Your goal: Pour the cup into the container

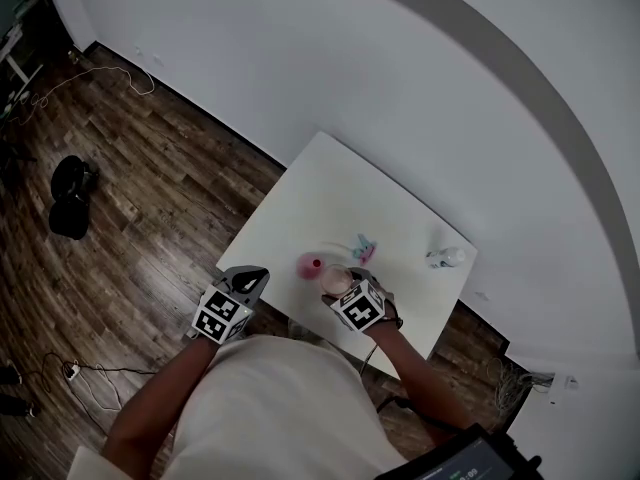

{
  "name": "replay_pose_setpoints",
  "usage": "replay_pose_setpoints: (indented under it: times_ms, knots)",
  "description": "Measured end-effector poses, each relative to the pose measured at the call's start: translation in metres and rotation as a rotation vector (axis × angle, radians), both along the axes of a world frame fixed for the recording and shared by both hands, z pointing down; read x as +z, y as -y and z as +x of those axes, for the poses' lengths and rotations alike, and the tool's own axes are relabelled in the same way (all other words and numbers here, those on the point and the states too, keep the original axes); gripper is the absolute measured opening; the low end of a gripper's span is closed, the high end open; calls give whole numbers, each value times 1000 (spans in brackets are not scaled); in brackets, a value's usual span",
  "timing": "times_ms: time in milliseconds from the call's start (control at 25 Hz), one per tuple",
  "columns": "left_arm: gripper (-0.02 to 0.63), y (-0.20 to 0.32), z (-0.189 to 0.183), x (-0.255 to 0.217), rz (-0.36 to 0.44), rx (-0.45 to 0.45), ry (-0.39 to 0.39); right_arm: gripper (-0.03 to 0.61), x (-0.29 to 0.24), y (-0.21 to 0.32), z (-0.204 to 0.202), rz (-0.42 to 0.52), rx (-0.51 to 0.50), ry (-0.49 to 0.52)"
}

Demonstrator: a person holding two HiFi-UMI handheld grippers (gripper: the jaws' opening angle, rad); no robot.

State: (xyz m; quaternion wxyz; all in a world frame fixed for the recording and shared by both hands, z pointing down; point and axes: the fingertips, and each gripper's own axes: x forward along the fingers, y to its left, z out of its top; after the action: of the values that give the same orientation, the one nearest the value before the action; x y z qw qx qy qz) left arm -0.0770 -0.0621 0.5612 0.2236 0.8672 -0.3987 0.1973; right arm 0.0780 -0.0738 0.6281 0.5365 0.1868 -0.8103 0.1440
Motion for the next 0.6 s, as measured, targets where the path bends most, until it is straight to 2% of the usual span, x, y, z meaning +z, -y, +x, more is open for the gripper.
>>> replay_pose_setpoints:
  times_ms: [600]
  knots:
    - [11,1,-10,13,-22,-14,-28,365,22,1,-2,-117,-51,-140]
